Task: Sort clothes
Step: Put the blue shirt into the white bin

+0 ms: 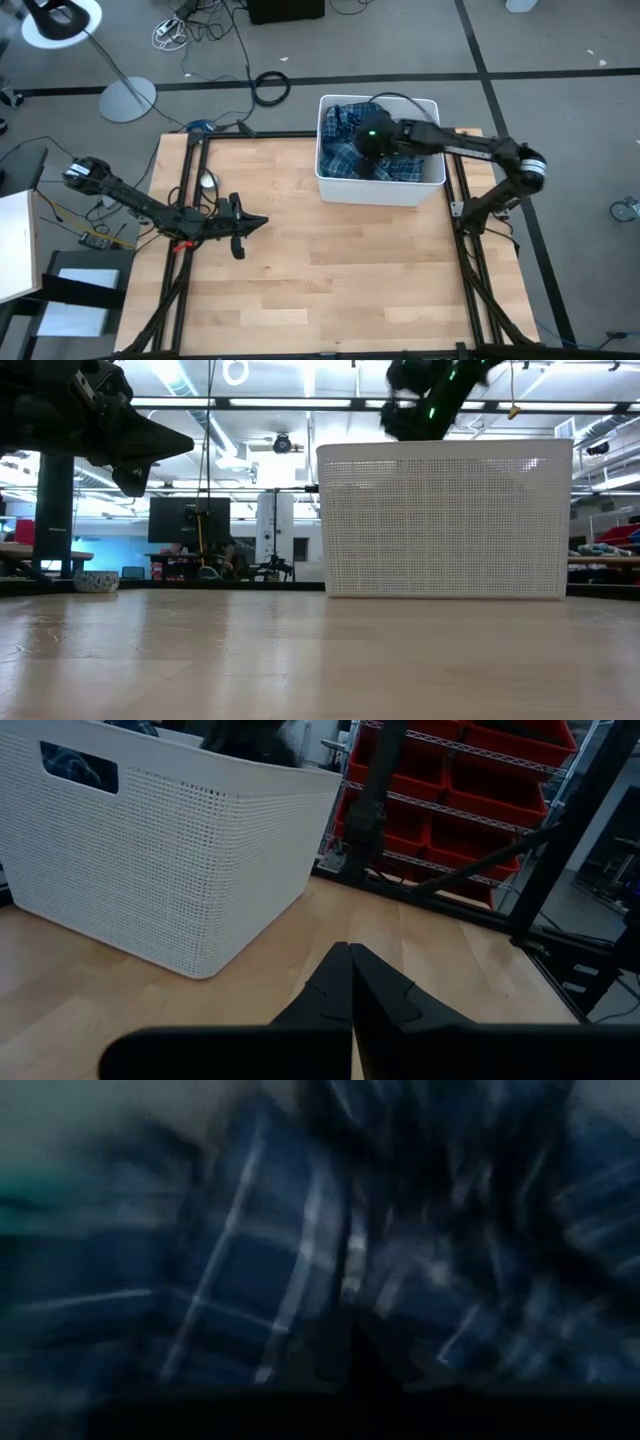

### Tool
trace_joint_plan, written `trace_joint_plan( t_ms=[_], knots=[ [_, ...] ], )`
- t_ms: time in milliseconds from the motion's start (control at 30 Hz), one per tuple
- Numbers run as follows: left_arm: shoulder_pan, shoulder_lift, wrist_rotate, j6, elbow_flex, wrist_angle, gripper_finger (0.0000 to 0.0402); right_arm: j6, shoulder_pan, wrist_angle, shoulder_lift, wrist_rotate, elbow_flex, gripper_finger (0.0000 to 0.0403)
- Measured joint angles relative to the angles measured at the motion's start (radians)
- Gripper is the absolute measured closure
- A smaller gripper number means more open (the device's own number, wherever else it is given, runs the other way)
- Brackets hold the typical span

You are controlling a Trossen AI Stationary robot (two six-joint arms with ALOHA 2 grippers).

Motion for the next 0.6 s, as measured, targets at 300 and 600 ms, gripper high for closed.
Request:
trace_joint_plan(
  t_ms=[300, 600],
  knots=[
    [0.000, 0.000, 0.001, -0.003, 0.000, -0.005, 0.0400, 0.174, -0.115, 0.106, 0.227, -0.074, -0.005, 0.0324],
    [0.000, 0.000, 0.001, -0.003, 0.000, -0.009, 0.0400, 0.189, -0.132, 0.138, 0.271, -0.163, -0.005, 0.0227]
  ],
)
